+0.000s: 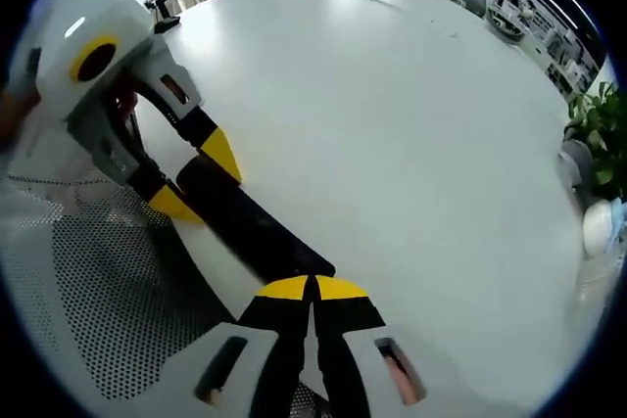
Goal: Press the specified remote control buttons in sequence, fully releasing each button before pressing the next.
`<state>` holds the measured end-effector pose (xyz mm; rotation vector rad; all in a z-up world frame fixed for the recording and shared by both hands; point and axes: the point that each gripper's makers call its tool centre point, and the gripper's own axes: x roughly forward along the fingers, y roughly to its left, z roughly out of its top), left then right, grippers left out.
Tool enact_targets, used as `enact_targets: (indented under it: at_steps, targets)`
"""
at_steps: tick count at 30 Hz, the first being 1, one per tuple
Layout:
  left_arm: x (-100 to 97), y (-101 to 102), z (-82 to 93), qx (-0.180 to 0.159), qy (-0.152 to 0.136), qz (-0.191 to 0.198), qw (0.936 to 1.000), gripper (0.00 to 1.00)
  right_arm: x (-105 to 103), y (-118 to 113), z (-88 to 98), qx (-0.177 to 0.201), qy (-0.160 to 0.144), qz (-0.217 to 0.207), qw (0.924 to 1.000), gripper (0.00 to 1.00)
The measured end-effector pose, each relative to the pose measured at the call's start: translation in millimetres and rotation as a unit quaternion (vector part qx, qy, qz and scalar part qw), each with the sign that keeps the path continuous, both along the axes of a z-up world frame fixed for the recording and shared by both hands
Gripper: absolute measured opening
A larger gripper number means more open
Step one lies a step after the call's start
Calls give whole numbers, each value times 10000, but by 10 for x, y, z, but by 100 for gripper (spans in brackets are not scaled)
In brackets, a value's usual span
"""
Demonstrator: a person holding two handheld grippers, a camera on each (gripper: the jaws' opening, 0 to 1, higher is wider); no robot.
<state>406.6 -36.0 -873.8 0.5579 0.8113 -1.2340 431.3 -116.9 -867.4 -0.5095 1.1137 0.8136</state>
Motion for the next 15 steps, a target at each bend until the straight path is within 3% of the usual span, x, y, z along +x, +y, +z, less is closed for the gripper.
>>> enact_targets:
  at_steps: [7,15]
  targets:
    - [1,-3,-2,57,-42,-88,9999,24,-6,6,2,-10,-104,177,9998,0]
    - [-3,-7,-7,128,-112,-172,9997,24,-4,4,2,-65,-36,73,9999,0]
